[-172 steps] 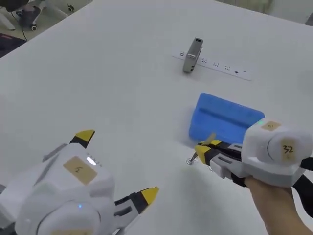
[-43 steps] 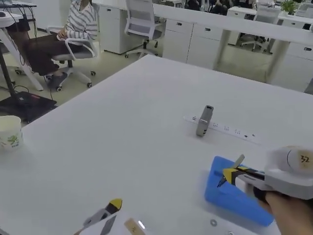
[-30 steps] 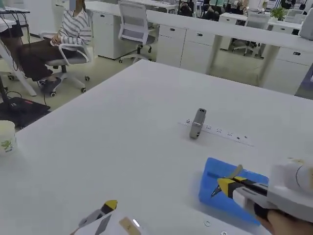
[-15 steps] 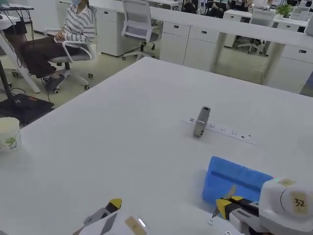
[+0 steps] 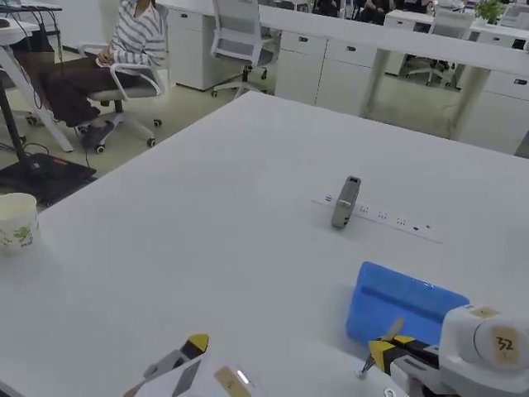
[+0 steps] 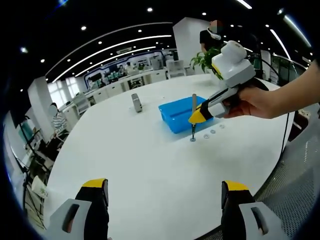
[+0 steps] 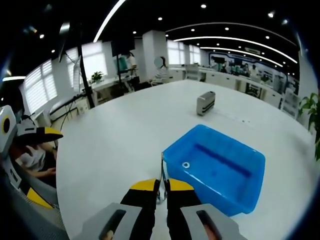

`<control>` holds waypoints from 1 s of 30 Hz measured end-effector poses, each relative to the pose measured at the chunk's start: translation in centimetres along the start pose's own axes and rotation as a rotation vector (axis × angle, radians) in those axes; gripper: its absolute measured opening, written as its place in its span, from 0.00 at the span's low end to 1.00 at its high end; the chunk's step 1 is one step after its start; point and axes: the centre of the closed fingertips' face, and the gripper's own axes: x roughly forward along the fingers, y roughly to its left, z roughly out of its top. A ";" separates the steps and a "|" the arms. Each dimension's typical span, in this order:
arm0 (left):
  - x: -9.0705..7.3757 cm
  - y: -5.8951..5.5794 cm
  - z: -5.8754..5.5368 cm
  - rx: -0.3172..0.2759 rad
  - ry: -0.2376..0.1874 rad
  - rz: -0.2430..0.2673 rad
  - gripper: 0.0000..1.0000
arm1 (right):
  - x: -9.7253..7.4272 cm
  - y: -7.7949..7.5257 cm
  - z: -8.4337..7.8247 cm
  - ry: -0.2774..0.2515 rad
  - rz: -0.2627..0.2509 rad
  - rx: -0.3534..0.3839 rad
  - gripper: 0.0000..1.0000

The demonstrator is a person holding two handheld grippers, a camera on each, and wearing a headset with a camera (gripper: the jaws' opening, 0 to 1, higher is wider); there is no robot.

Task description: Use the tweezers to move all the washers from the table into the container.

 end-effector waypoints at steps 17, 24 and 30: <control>0.0 0.1 0.0 -0.001 -0.004 0.001 0.96 | -0.3 0.6 -0.1 0.039 0.020 -0.036 0.02; 0.0 0.1 0.0 0.001 -0.002 0.002 0.96 | -1.4 0.5 0.7 0.020 0.017 -0.006 0.02; -0.1 0.1 0.1 -0.002 -0.010 0.005 0.96 | -2.2 0.4 1.2 0.007 0.016 -0.003 0.02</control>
